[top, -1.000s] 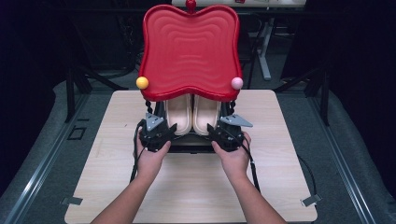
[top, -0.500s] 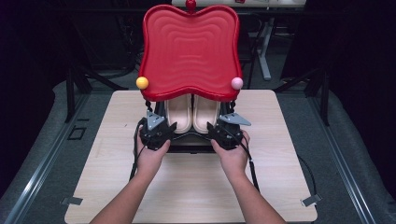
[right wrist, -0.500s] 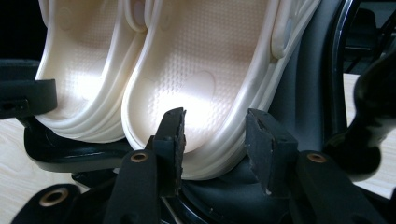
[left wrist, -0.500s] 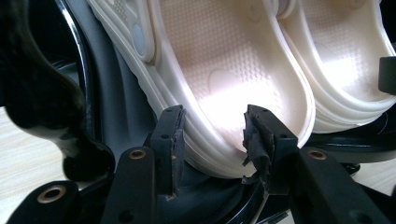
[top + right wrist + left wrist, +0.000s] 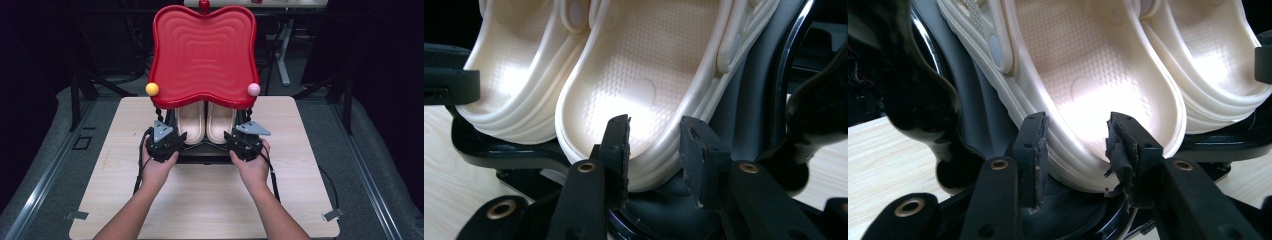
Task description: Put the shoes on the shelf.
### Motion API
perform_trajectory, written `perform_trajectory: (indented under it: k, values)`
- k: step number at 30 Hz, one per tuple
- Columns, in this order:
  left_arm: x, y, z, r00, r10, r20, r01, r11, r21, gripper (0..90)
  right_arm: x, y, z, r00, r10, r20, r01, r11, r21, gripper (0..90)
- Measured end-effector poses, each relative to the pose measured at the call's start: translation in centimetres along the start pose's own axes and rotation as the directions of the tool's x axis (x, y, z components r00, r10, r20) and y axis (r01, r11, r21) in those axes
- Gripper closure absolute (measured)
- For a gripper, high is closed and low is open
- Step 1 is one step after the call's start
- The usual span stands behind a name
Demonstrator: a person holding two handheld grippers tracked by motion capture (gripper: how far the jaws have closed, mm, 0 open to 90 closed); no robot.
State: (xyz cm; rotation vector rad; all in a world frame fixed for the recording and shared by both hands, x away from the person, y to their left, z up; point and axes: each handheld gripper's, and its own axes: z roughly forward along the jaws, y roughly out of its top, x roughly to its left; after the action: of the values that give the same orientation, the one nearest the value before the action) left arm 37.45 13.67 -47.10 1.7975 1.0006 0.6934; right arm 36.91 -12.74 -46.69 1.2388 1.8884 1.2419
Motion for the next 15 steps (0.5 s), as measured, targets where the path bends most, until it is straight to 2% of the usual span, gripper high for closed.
perform_trajectory:
  k: [3,5,7,10,15]
  values:
    - [-0.02,0.07,0.07,0.9999,-0.009,-0.008,0.009,1.0000,-0.001,61.4,0.11,0.15,0.04,1.0000,0.001,0.009,-0.001,1.000,0.009,64.3]
    - [-0.34,0.15,0.10,0.9996,0.009,-0.028,-0.009,1.0000,0.004,62.4,0.27,0.20,0.07,0.9998,-0.002,0.018,0.002,1.000,0.013,64.3]
    - [-0.25,0.13,0.03,0.9996,0.021,-0.021,-0.021,0.9998,0.004,62.5,0.42,0.16,0.09,0.9996,-0.007,0.027,0.007,1.000,0.008,64.1]
    - [0.17,0.06,-0.05,1.0000,0.002,0.003,-0.002,1.0000,-0.001,62.6,0.33,0.17,0.04,0.9998,0.002,0.022,-0.002,1.000,0.011,62.6]
    - [0.02,0.09,-0.02,0.9999,-0.014,-0.008,0.014,0.9999,-0.003,62.1,0.43,0.14,0.12,0.9997,0.015,0.019,-0.016,1.000,0.009,59.7]
